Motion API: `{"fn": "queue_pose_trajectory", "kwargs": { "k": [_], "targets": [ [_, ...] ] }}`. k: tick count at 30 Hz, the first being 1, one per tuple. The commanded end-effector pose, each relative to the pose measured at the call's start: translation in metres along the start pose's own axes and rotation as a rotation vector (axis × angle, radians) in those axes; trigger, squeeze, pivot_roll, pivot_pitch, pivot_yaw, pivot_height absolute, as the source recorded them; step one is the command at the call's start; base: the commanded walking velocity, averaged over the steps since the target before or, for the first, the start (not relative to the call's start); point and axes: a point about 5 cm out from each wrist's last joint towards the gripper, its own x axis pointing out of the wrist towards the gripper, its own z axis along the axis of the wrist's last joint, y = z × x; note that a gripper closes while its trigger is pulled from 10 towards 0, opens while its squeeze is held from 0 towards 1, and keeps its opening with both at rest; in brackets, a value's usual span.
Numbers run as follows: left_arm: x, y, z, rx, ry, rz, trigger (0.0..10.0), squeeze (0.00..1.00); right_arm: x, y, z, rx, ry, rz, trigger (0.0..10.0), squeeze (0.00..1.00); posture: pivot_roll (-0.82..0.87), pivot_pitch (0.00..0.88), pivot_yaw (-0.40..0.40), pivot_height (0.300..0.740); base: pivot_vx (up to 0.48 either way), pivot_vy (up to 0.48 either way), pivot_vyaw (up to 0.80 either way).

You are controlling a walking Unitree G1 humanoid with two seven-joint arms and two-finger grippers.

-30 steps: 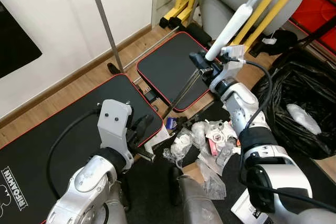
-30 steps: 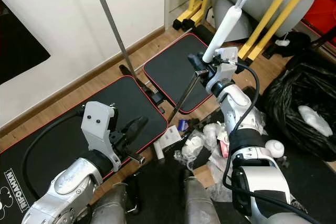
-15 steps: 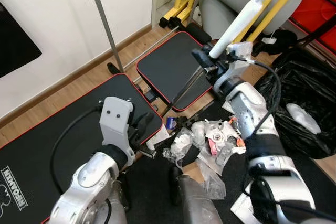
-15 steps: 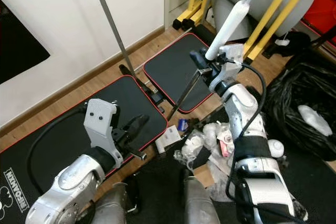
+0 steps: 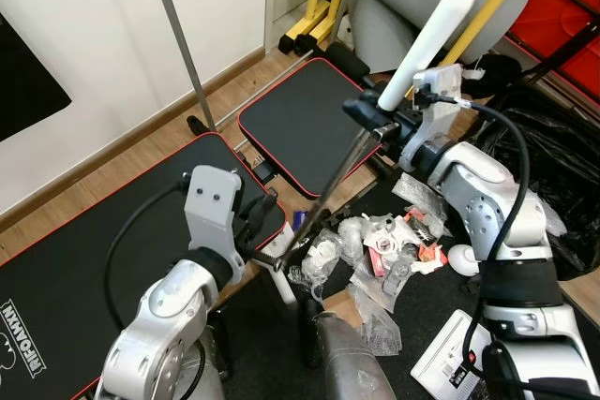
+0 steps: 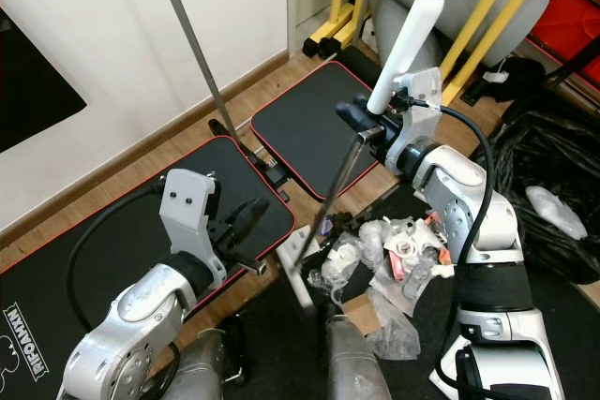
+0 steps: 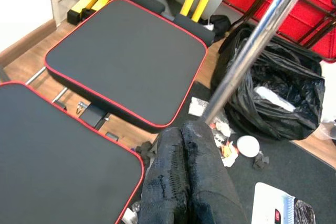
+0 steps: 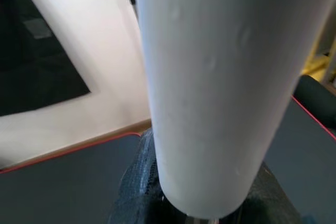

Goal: Sweep floor

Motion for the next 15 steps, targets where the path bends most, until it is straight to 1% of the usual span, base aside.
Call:
{"fn": "queue_pose_trajectory", "kwargs": {
  "k": [1, 2, 4, 5, 6, 10, 12, 13, 14, 15],
  "targets": [
    [0.001, 0.0, -0.007, -0.008, 0.022, 0.015, 10.0, 0.0, -0.009, -0.002, 0.009, 0.003, -0.01, -0.029, 0.0, 0.0, -0.11, 0.275, -0.147, 0.74, 0.0, 0.0, 0.0],
    [0.002, 0.001, -0.008, -0.007, 0.021, 0.015, 10.0, 0.0, -0.013, -0.001, 0.011, 0.009, 0.004, -0.039, 2.4, 0.0, -0.11, 0.273, -0.148, 0.74, 0.0, 0.0, 0.0],
    [0.003, 0.001, -0.008, -0.007, 0.02, 0.014, 10.0, 0.0, -0.015, 0.0, 0.013, 0.013, 0.014, -0.045, 2.4, 0.0, -0.11, 0.27, -0.149, 0.74, 0.0, 0.0, 0.0],
    [0.004, 0.002, -0.008, -0.007, 0.019, 0.014, 10.0, 0.0, -0.019, 0.004, 0.013, 0.022, 0.039, -0.027, 10.0, 0.0, -0.11, 0.265, -0.15, 0.74, 0.0, 0.0, 0.0],
    [0.006, 0.002, -0.008, -0.008, 0.018, 0.014, 10.0, 0.0, -0.022, 0.007, 0.013, 0.024, 0.062, -0.011, 10.0, 0.0, -0.12, 0.262, -0.15, 0.74, 0.0, 0.0, 0.0],
    [0.008, 0.003, -0.009, -0.008, 0.016, 0.014, 10.0, 0.0, -0.026, 0.009, 0.011, 0.024, 0.105, -0.012, 10.0, 0.0, -0.12, 0.257, -0.15, 0.74, 0.0, 0.0, 0.0],
    [0.009, 0.003, -0.009, -0.008, 0.016, 0.014, 10.0, 0.0, -0.027, 0.008, 0.011, 0.025, 0.113, -0.033, 10.0, 0.0, -0.12, 0.252, -0.15, 0.74, 0.0, 0.0, 0.0],
    [0.01, 0.004, -0.009, -0.009, 0.015, 0.014, 10.0, 0.0, -0.029, 0.005, 0.012, 0.017, 0.116, -0.067, 10.0, 0.0, -0.13, 0.249, -0.151, 0.74, 0.0, 0.0, 0.0],
    [0.012, 0.004, -0.009, -0.012, 0.016, 0.013, 10.0, 0.0, -0.031, 0.001, 0.013, 0.006, 0.115, -0.108, 10.0, 0.0, -0.13, 0.243, -0.15, 0.74, 0.0, 0.0, -0.64],
    [0.012, 0.004, -0.009, -0.012, 0.016, 0.013, 10.0, 0.0, -0.031, 0.001, 0.013, 0.006, 0.115, -0.108, 10.0, 0.0, -0.13, 0.243, -0.15, 0.74, 0.0, 0.0, -0.64]
  ]
}}
